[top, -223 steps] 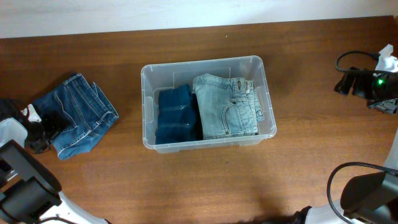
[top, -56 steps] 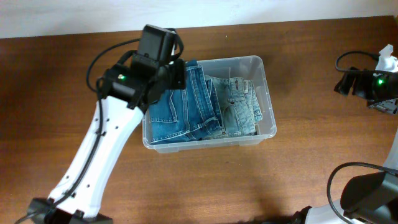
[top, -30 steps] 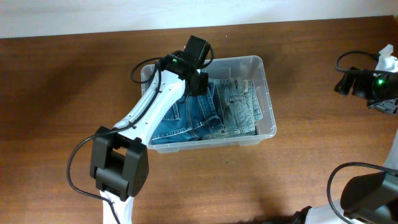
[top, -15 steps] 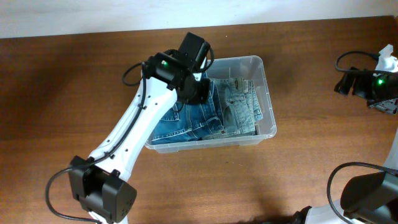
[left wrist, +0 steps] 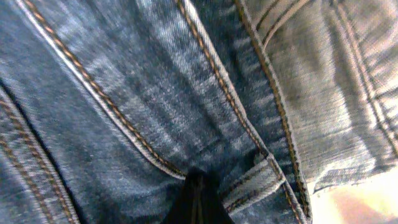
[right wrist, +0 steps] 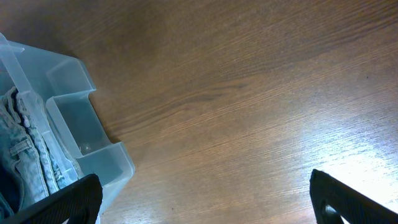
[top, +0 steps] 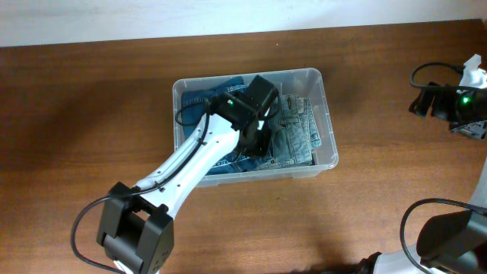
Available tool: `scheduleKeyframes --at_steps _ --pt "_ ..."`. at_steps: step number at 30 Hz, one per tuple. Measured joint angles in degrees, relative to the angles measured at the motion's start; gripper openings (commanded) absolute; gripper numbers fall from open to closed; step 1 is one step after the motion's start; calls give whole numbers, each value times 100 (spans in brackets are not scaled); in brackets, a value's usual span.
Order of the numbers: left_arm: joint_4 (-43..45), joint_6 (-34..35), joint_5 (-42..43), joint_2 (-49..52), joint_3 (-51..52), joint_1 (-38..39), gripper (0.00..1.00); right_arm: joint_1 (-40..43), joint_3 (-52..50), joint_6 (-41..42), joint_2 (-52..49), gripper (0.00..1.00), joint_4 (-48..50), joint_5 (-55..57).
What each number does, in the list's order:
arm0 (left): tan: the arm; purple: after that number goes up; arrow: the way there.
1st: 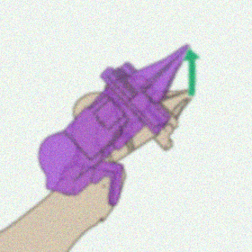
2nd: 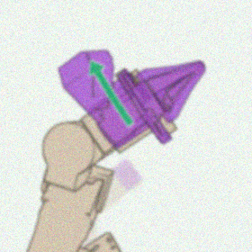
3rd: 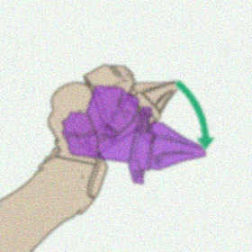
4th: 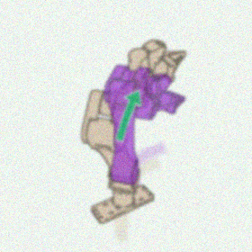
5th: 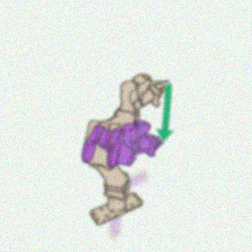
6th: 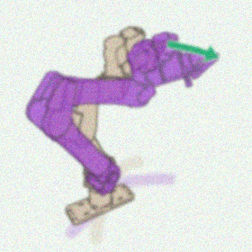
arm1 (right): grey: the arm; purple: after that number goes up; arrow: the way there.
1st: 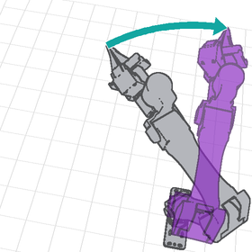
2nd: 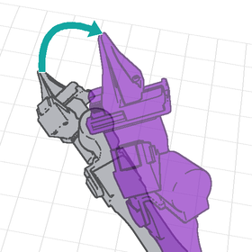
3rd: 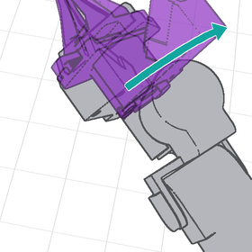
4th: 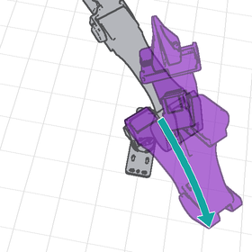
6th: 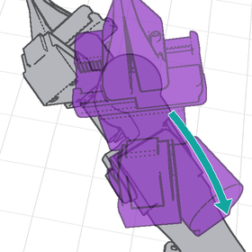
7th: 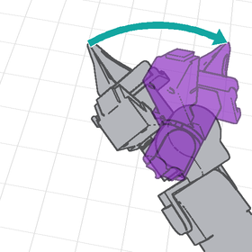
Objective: Pack container
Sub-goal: 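Press the dark-blue jeans flat into the bin with the left gripper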
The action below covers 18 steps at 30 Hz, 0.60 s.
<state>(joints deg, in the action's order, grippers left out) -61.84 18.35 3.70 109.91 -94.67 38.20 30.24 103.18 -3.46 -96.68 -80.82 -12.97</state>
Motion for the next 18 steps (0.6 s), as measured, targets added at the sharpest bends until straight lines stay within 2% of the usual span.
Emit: scheduleKeyframes --at_steps 7,12,13,14,15,16,18 --pt "-199 0 61 -2 -92 -55 1 0 0 -2 0 98 0 0" --pt "-435 -22 35 -282 -470 -332 18 0 0 -2 0 98 0 0" --pt "-468 -28 22 -402 -549 -409 24 0 0 0 -2 99 0 0" --pt "-483 -52 -11 -575 -627 -507 36 0 0 0 0 99 0 0" --pt "-492 -74 -44 -752 -675 -599 72 0 0 0 0 99 0 0" --pt "-522 -74 -68 -944 -710 -699 100 0 0 -2 0 98 0 0" --pt "-590 -57 -114 -1335 -758 -896 100 0 0 0 0 98 2 0"
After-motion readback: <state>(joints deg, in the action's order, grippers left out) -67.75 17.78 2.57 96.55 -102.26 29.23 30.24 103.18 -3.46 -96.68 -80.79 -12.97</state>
